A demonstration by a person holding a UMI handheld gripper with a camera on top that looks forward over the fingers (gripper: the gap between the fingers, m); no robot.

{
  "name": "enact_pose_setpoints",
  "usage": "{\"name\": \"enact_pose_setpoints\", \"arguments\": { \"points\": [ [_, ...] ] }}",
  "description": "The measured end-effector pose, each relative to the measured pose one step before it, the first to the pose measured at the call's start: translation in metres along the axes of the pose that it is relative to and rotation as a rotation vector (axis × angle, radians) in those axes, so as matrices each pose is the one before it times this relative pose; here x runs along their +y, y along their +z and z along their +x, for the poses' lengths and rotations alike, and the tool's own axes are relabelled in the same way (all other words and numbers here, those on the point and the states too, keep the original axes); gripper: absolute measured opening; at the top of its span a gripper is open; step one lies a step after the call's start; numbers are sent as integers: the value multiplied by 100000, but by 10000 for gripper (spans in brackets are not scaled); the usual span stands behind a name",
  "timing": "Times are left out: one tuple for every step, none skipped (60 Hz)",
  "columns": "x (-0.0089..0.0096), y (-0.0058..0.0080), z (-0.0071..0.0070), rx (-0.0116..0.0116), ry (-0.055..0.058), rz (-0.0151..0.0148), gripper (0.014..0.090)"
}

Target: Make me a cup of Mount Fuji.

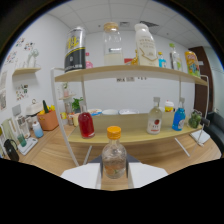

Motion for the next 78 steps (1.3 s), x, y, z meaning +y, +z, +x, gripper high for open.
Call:
{"name": "enact_pose_setpoints", "arguments": {
  "points": [
    [562, -103, -12, -116, 1157, -690, 347],
    [647, -86, 21, -107, 1343, -555, 348],
    [525, -76, 30, -44, 1387, -785, 348],
    [492, -59, 66, -25, 1510, -671, 347],
    [459, -59, 87, -85, 1605, -636, 346],
    [412, -32, 55, -238, 1909, -615, 347],
    [392, -4, 40, -367, 2394, -698, 346],
    [345, -18, 36, -462, 2857, -732, 347],
    [289, 12, 41, -597, 3269, -686, 348],
    [287, -17, 58, -639, 3491, -896, 347],
    [225, 24, 18, -694, 4000, -411, 347],
    [206, 32, 197, -703, 4089, 3, 346],
    [183, 31, 111, -533, 4161, -375, 346],
    [153, 45, 114, -502, 3917, -377, 347],
    [124, 42, 84, -657, 3823, -423, 347],
    [83, 63, 36, -883, 3978, -423, 347],
    [29, 32, 37, -891, 4337, -316, 347],
    [-16, 42, 61, -797, 4453, -131, 347],
    [-38, 52, 73, -800, 4281, -9, 347],
    [-70, 48, -108, -832, 4249, -267, 348],
    [-12, 185, 50, -1148, 4005, 340, 347],
    [-62, 63, -57, -1268, 4348, -54, 348],
    [-93, 35, -46, -1152, 4457, 45, 347],
    [-152, 63, -3, -1107, 4483, 180, 347],
    [-112, 94, -29, -1090, 4432, 74, 347],
    [-91, 98, -69, -1240, 4579, -91, 347],
    [-70, 128, -108, -1395, 4882, -238, 347],
    [-84, 100, -100, -1308, 5077, -233, 348],
    [-125, 104, -36, -1033, 4875, 15, 347],
    [-185, -114, -311, -333, 4950, -731, 346],
    [-124, 229, 272, -970, 3406, 802, 346],
    [-75, 82, -135, -1256, 3978, -150, 347],
    [-76, 59, -119, -1389, 3960, -216, 346],
    [-113, 61, -103, -1166, 3948, 91, 346],
    [-130, 24, -72, -954, 3758, 263, 346],
    [-72, 35, -99, -1047, 3675, 106, 345],
    [-5, 48, -151, -1373, 3758, -216, 345],
    [-16, 33, -191, -1537, 3803, -306, 347],
    [-9, -114, -582, -932, 4899, -690, 346],
    [-97, -15, -60, -1021, 3636, 275, 345],
    [-228, 161, 297, -1015, 2549, 494, 346],
    [-19, 29, -136, -1182, 3527, -161, 347],
    [44, 49, -177, -1301, 3247, -387, 346],
    [-36, 17, -152, -1093, 2916, -34, 345],
    [-89, 37, -59, -593, 2456, 397, 344],
    [-76, 40, -5, -309, 2202, 374, 345],
    [12, 13, -2, -340, 2104, -17, 344],
    [70, 9, -99, -715, 2209, -460, 345],
    [-160, -179, -231, -895, 2537, -839, 345],
    [15, 57, -113, -894, 2184, -81, 345],
    [-146, -51, 225, -553, 1459, -52, 344],
    [-50, 16, -28, -540, 2016, 332, 346],
    [-30, 11, -43, -468, 1941, 71, 346],
    [12, 23, -47, -526, 1719, -220, 346],
    [10, -19, -62, -551, 1444, -241, 346],
    [-48, -21, -46, -369, 1011, 36, 346],
    [-77, -27, -19, -54, 591, 240, 348],
    [-47, -18, 25, 154, 168, 205, 345],
    [-3, -55, -116, 73, 129, -357, 345],
    [45, -4, 14, -33, -244, -109, 346],
    [53, -26, 14, -26, -166, -194, 345],
    [15, -29, 55, 123, -55, -85, 347],
    [8, -14, 79, 346, 14, -16, 348],
    [23, -11, 61, 324, 27, -22, 346],
    [37, -19, 24, 225, -108, -103, 346],
    [50, -16, -3, 98, -255, -162, 344],
    [64, -16, -24, 130, -432, -93, 345],
    [43, -31, -24, 241, -690, 17, 344],
    [64, -42, -24, 333, -963, 68, 345],
    [102, 6, -8, 382, -1435, -69, 345],
    [164, -45, -41, 416, -1893, -199, 345],
    [166, -26, -61, 523, -2410, -111, 345],
    [157, -53, -92, 535, -2853, 44, 345],
    [254, 17, -554, 409, -2411, 549, 347],
    [169, -66, -183, 400, -3803, 311, 346],
    [202, -48, -240, 377, -4324, 275, 345],
    [229, -48, -302, 236, -4736, 95, 345],
    [255, -63, -328, 235, -5006, 144, 348]
  ]
}}
